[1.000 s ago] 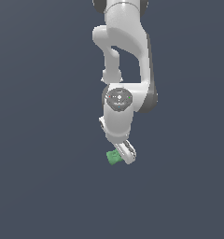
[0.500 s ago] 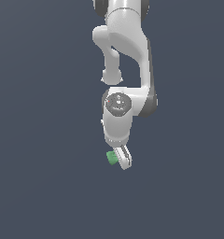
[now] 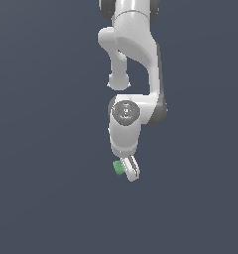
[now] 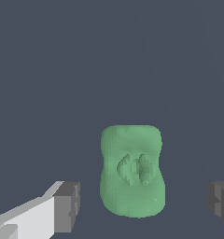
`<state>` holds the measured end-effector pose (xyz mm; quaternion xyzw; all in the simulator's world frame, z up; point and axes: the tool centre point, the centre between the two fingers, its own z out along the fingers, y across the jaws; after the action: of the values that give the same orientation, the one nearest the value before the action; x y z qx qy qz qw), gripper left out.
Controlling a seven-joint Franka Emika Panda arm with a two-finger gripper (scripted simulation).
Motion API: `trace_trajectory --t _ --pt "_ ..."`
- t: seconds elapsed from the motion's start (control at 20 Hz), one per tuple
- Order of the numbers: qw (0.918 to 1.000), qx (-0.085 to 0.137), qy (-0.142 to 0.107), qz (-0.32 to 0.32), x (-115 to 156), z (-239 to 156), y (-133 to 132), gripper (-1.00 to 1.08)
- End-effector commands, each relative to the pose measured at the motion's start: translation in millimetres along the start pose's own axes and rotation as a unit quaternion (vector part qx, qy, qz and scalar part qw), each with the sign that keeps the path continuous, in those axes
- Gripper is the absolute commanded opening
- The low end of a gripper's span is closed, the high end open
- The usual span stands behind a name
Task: Pick up the object and move it to a goal position.
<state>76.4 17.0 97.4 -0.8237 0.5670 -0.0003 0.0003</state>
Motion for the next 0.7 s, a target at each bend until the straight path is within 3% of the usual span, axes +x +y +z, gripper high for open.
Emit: trace_trajectory --t 0.0,0.35,0.65 --pt "1.0 -0.001 0.0 0.0 -0.2 7.3 0.4 1.0" --pt "1.0 0.0 0.0 0.002 -0.1 42.4 1.6 1.0" --pt "1.0 0.0 0.0 0.002 0.3 47.2 0.1 1.0"
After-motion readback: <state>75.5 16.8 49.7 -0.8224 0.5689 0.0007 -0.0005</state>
